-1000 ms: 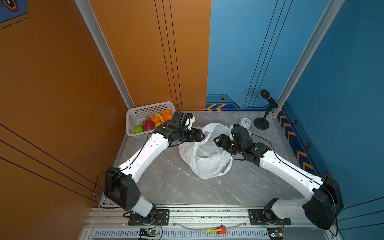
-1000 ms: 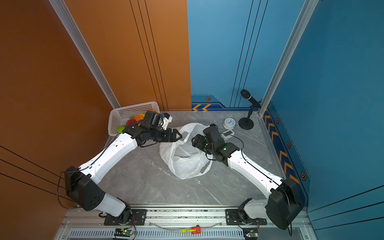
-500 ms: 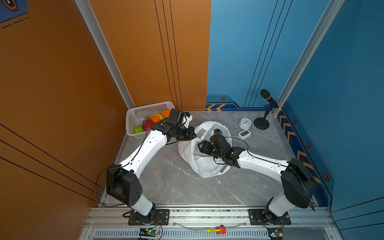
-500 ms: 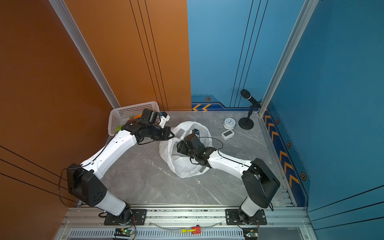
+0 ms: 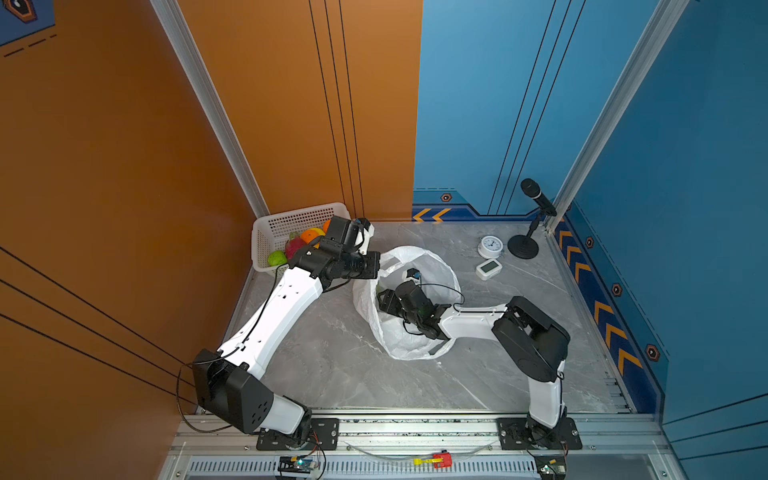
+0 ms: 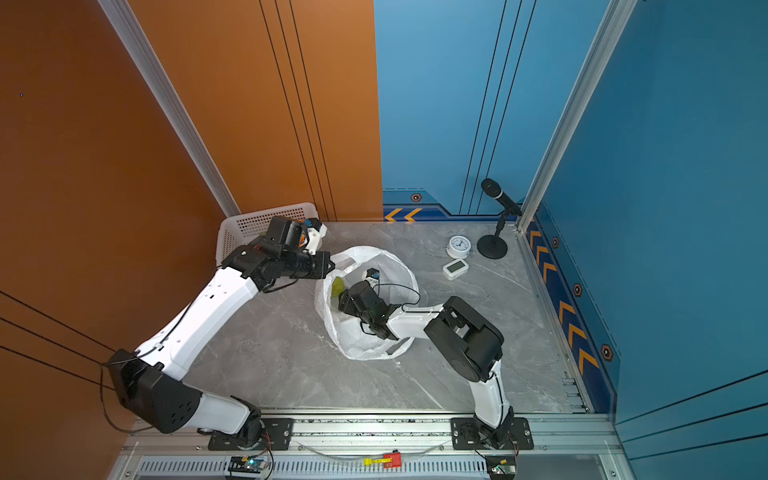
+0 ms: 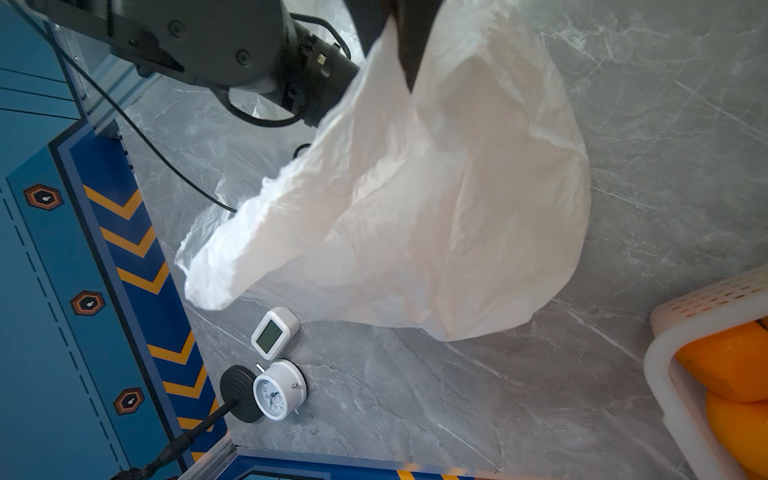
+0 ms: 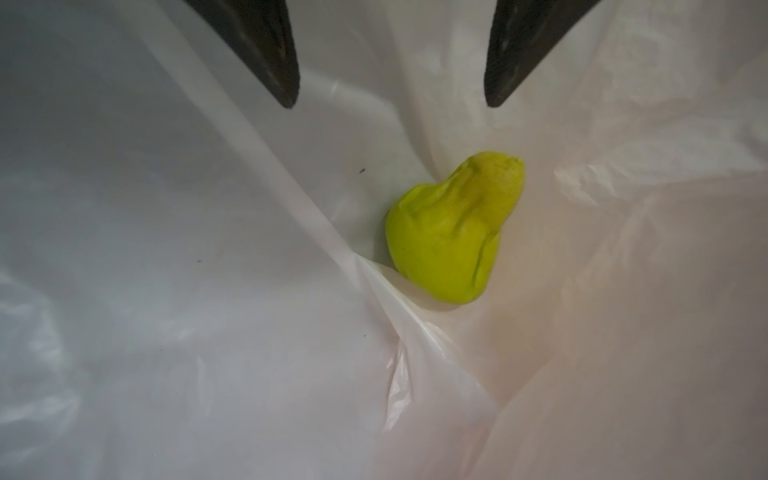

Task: Untie the knot of the plastic bag and take out the fruit
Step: 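Return the left gripper to pinch the bag rim while the right reaches into the bag, then close the right gripper on the green fruit in the bag and lift it out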

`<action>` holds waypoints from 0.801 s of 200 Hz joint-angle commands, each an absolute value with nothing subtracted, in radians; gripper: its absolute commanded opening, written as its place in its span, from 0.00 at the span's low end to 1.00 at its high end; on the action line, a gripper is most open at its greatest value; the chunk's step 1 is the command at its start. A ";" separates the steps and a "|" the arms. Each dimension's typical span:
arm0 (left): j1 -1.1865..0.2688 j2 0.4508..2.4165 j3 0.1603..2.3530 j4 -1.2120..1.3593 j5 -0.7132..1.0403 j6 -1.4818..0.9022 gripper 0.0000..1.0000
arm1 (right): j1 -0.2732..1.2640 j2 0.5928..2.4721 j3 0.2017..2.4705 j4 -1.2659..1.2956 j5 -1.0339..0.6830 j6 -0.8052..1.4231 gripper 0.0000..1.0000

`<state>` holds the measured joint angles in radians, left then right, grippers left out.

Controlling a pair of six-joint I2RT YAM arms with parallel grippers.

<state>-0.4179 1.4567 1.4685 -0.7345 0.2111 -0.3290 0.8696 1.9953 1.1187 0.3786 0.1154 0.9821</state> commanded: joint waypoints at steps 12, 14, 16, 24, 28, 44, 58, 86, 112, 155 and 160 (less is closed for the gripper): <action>-0.426 1.450 1.483 -0.753 0.179 -0.311 0.02 | 0.871 2.067 1.195 0.493 0.106 1.050 0.72; -0.426 1.450 1.485 -0.753 0.178 -0.311 0.02 | 0.871 2.068 1.199 0.497 0.107 1.054 0.72; -0.428 1.449 1.487 -0.753 0.175 -0.311 0.02 | 0.870 2.086 1.203 0.501 0.107 1.057 0.72; -0.428 1.450 1.493 -0.751 0.173 -0.313 0.02 | 0.864 2.114 1.217 0.515 0.104 1.075 0.72; -0.429 1.449 1.495 -0.750 0.173 -0.313 0.02 | 0.861 2.124 1.226 0.519 0.102 1.080 0.72; -0.429 1.444 1.502 -0.740 0.171 -0.317 0.02 | 0.850 2.162 1.278 0.520 0.081 1.093 0.74; -0.429 1.444 1.509 -0.738 0.176 -0.319 0.03 | 0.844 2.192 1.313 0.526 0.071 1.109 0.78; -0.432 1.449 1.531 -0.736 0.191 -0.321 0.03 | 0.830 2.253 1.374 0.558 0.084 1.160 0.87; -0.433 1.458 1.570 -0.735 0.200 -0.321 0.03 | 0.821 2.298 1.413 0.610 0.098 1.183 0.90; -0.448 1.470 1.602 -0.732 0.222 -0.321 0.03 | 0.818 2.332 1.485 0.589 0.086 1.176 0.92; -0.451 1.468 1.603 -0.732 0.221 -0.319 0.03 | 0.815 2.337 1.490 0.589 0.084 1.178 0.92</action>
